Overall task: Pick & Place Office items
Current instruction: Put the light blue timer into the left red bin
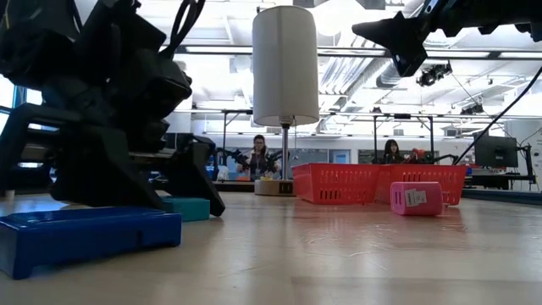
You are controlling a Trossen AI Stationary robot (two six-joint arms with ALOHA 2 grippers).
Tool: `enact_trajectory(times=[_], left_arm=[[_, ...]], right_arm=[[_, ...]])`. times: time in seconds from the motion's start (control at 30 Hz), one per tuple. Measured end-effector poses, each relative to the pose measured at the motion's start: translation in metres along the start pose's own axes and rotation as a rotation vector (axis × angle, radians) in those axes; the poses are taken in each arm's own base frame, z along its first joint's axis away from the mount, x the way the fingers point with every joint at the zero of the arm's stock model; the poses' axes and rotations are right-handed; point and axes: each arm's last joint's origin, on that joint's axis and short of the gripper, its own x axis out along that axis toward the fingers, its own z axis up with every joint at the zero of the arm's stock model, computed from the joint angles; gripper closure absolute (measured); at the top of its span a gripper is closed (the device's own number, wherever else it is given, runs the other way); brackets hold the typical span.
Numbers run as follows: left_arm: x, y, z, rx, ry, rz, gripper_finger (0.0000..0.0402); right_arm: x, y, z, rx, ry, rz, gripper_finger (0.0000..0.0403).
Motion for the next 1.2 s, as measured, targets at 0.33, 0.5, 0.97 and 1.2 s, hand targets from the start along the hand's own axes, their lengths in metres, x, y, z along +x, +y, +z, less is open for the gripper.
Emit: enact_trajectory(times=[0.33,0.5,0.97,1.2], left_arm=[[-0.003,0.0,-0.006,0.0,-0.025,0.008,0.0101],[0.002,0.0,-0.01,-0.001,-0.071,-0.002,0.0101],[0.012,0.002,-0.023,0.003,-0.216,-0.013,0.0101],[0.015,0.002,-0.032,-0.027,-0.28,-0.004,0.0101]], right_arm=[[0.0,0.001,0.002,0.005,-0.02,0.008,0.0131],[0.0,0.001,0.003,0.008,-0.031,0.012,0.0131],[0.0,0.001,0.005,0.016,-0.048,0.011,0.0131],[0.0,0.001,0.005,0.018,-0.054,0.009,0.0131]])
